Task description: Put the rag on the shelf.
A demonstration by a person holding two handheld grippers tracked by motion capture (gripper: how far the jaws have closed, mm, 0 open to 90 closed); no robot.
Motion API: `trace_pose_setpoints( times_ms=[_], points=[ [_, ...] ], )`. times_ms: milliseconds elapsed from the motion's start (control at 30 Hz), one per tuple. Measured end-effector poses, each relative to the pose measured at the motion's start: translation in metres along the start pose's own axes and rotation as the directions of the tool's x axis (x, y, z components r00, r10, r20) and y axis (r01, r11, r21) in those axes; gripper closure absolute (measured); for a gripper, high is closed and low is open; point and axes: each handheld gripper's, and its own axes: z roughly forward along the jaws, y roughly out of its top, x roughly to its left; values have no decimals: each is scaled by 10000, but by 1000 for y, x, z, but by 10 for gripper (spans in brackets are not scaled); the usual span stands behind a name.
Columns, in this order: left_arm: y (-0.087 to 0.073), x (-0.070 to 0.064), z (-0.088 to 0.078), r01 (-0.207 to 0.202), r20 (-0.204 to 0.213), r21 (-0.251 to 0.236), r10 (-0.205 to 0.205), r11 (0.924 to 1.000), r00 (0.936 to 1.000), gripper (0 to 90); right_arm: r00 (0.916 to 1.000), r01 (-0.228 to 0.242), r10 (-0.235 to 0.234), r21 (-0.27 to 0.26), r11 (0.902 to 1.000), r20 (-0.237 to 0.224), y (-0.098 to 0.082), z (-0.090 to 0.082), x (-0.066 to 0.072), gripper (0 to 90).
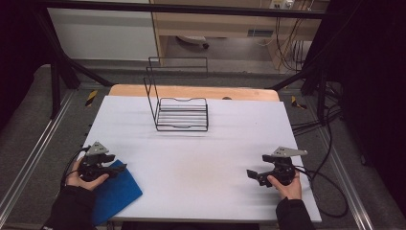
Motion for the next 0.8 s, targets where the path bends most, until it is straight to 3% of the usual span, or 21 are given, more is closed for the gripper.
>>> trace_pose_setpoints(
  times_ms=[133,200,300,433,600,800],
  points=[
    [-3,6,4,-64,-83,493,68,9988,9999,474,10000,-17,17,8,10000,8,0,0,0,10],
    [-4,7,5,10,36,619,-12,9981,10000,539,10000,-4,4,4,10000,-10,0,-1,0,10],
    [-5,8,7,101,228,810,-120,9967,9997,555,10000,-6,6,-24,10000,-24,0,-1,0,10],
    [-6,8,8,199,414,892,-236,9958,9989,591,10000,15,-15,-9,10000,-38,0,-1,0,10],
    [-4,4,9,183,760,1024,-262,9946,9968,724,10000,10,-10,2,10000,-41,0,0,0,10],
    [-3,1,9,-68,819,1088,-22,9940,9966,806,10000,2,-2,-2,10000,-59,0,-1,0,10]
  ],
)
